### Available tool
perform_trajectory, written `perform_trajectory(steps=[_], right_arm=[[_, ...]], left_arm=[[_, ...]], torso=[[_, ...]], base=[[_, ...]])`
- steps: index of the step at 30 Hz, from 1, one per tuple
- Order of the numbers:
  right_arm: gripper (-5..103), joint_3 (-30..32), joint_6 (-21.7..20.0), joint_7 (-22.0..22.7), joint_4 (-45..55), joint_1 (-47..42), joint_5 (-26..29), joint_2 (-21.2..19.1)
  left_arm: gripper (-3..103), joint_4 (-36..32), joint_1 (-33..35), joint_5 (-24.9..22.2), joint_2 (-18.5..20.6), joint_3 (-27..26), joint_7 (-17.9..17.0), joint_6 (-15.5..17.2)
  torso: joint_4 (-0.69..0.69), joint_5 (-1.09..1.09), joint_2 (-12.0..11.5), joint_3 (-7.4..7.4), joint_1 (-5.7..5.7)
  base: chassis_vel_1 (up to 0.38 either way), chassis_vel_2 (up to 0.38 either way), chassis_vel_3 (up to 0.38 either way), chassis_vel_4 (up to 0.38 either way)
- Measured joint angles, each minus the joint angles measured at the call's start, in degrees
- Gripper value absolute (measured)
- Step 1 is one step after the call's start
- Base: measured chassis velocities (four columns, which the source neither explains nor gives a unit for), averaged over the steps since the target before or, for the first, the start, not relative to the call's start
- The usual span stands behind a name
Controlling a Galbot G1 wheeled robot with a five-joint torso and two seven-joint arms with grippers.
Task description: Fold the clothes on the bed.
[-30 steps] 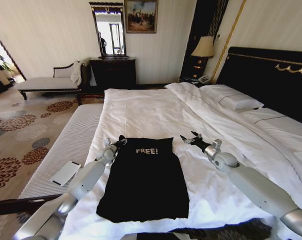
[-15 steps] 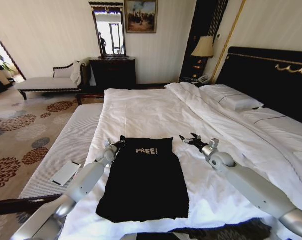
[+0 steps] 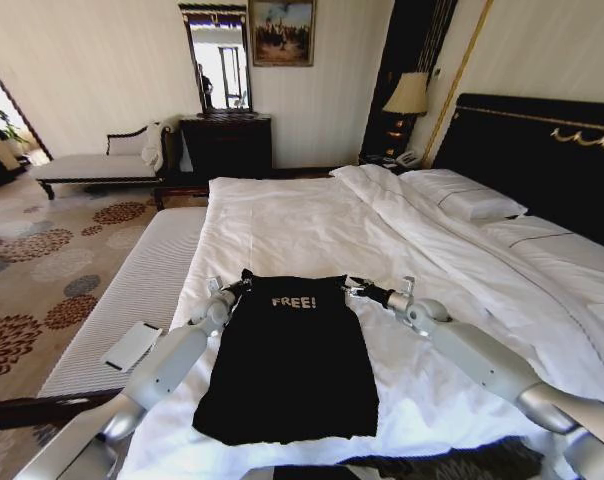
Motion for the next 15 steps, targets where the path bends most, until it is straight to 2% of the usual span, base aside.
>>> perform_trajectory(steps=[3, 6, 8, 15], right_arm=[[101, -1.75, 1.14, -1.58, -6.77, 3.22, -1.63, 2.75], [93, -2.58, 1.60, -1.92, -9.95, 5.19, -2.00, 4.00], [96, -3.25, 2.04, -1.99, -12.35, 6.65, -2.60, 5.04], [98, -4.81, 3.10, -2.19, -18.85, 9.71, -4.20, 7.38]], left_arm=[[2, -0.34, 0.33, 0.09, -0.01, 0.00, 0.19, -0.06], [2, -0.83, 0.62, 0.16, 0.02, 0.02, 0.25, -0.11], [2, -1.34, 0.84, 0.20, 0.11, 0.05, 0.29, -0.14], [2, -1.76, 0.87, 0.21, 0.10, 0.40, 0.40, -0.19]], torso=[[-0.01, 0.00, 0.00, 0.00, 0.00], [0.00, -0.02, 0.00, 0.00, 0.00], [0.00, -0.01, 0.00, 0.00, 0.00], [-0.01, -0.01, 0.00, 0.00, 0.00]], base=[[0.000, 0.000, 0.000, 0.000], [0.000, 0.000, 0.000, 0.000], [0.000, 0.000, 0.000, 0.000], [0.000, 0.000, 0.000, 0.000]])
